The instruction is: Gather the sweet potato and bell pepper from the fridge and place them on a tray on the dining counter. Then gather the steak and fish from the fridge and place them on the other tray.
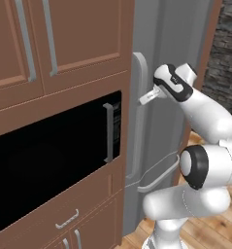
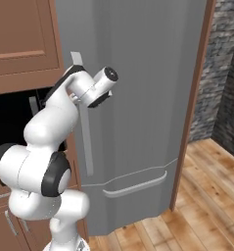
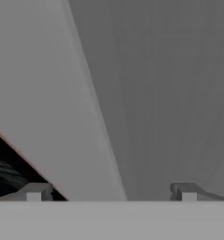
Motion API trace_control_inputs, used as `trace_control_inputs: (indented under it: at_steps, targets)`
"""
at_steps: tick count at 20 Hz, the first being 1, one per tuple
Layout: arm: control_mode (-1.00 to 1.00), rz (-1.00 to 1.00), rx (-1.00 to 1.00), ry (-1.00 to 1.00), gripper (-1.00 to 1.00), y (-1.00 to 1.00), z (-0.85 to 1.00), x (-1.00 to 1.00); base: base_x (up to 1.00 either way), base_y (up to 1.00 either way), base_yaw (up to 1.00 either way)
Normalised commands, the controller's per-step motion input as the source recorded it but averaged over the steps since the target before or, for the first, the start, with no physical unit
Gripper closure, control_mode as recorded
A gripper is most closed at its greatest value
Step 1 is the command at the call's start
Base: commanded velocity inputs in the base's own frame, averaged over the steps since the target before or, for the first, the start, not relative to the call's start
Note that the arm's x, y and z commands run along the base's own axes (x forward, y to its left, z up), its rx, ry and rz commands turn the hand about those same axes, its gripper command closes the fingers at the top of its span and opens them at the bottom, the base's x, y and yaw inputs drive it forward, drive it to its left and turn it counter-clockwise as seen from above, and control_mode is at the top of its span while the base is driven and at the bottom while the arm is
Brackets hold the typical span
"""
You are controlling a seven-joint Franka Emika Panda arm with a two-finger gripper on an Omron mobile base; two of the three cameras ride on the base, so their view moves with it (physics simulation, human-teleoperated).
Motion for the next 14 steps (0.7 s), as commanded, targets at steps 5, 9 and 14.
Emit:
trace_control_inputs:
  at_steps: [5, 9, 14]
  targets:
    - [-1.00, 0.00, 0.00, -0.31, -1.00, 0.36, -0.39, -0.16, 0.00, 0.00, 0.00]
    - [-1.00, 0.00, 0.02, -0.28, -1.00, 0.42, -0.26, -0.01, 0.00, 0.00, 0.00]
    - [-1.00, 0.00, 0.00, -0.01, 1.00, 0.44, -0.22, 0.43, 0.00, 0.00, 0.00]
